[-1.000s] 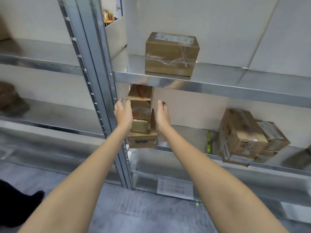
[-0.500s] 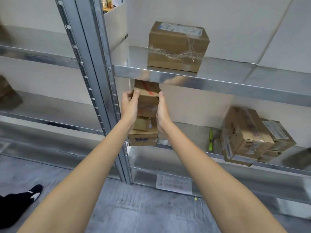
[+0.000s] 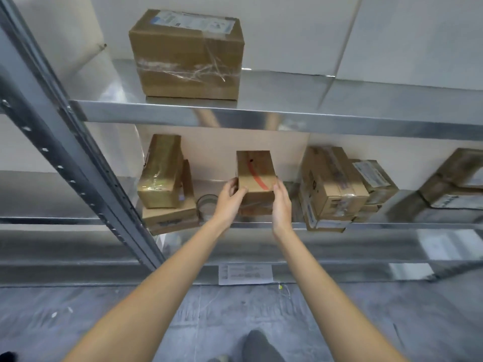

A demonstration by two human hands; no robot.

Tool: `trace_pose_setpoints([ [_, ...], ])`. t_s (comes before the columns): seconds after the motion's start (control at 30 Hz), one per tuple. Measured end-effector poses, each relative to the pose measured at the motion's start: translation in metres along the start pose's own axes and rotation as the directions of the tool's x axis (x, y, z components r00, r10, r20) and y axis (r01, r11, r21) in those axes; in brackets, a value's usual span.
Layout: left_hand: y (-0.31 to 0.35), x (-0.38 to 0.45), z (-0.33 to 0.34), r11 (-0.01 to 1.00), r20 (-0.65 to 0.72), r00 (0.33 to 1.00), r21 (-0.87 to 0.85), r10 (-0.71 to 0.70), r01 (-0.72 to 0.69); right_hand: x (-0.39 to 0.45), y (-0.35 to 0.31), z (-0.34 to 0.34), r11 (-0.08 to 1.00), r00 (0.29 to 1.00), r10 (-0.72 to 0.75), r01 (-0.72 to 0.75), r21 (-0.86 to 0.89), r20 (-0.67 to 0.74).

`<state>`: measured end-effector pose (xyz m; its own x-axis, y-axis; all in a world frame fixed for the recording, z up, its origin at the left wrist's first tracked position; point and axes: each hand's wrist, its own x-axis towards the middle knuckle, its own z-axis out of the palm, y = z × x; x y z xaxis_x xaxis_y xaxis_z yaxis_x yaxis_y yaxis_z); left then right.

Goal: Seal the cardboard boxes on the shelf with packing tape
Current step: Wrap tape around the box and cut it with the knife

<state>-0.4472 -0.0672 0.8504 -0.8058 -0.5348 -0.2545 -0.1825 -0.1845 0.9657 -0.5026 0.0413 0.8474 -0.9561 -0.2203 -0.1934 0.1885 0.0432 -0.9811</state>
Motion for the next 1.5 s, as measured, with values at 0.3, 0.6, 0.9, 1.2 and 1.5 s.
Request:
trace_pose_setpoints([
  [0.3,-0.049,0.016,0.026,0.986,-0.007,0.986,0.032,-0.165,0.165,0.033,0.052,-0.029,0.98,0.977,0.199,-0.199,0.001,0.079],
  [0.6,-0.073,0.014,0.04,0.965,-0.086,0.962,-0.053,-0.26,0.256,0.07,0.059,-0.04,0.969,0.949,0.228,-0.2,-0.144,0.215],
  [0.9,-0.055,0.093,-0.001,0.926,-0.27,0.936,0.239,-0.226,0.292,0.145,0.054,-0.014,0.938,0.936,0.182,-0.073,-0.339,0.302],
  [1.2,-0.084,0.076,0.007,0.948,-0.295,0.925,0.134,-0.241,0.29,0.171,0.046,0.008,0.802,0.963,0.085,0.087,-0.591,0.256],
  [1.5,-0.089,0.07,0.002,0.955,-0.41,0.887,0.105,-0.212,0.277,0.17,0.055,0.007,0.74,0.971,-0.027,0.18,-0.649,0.238],
])
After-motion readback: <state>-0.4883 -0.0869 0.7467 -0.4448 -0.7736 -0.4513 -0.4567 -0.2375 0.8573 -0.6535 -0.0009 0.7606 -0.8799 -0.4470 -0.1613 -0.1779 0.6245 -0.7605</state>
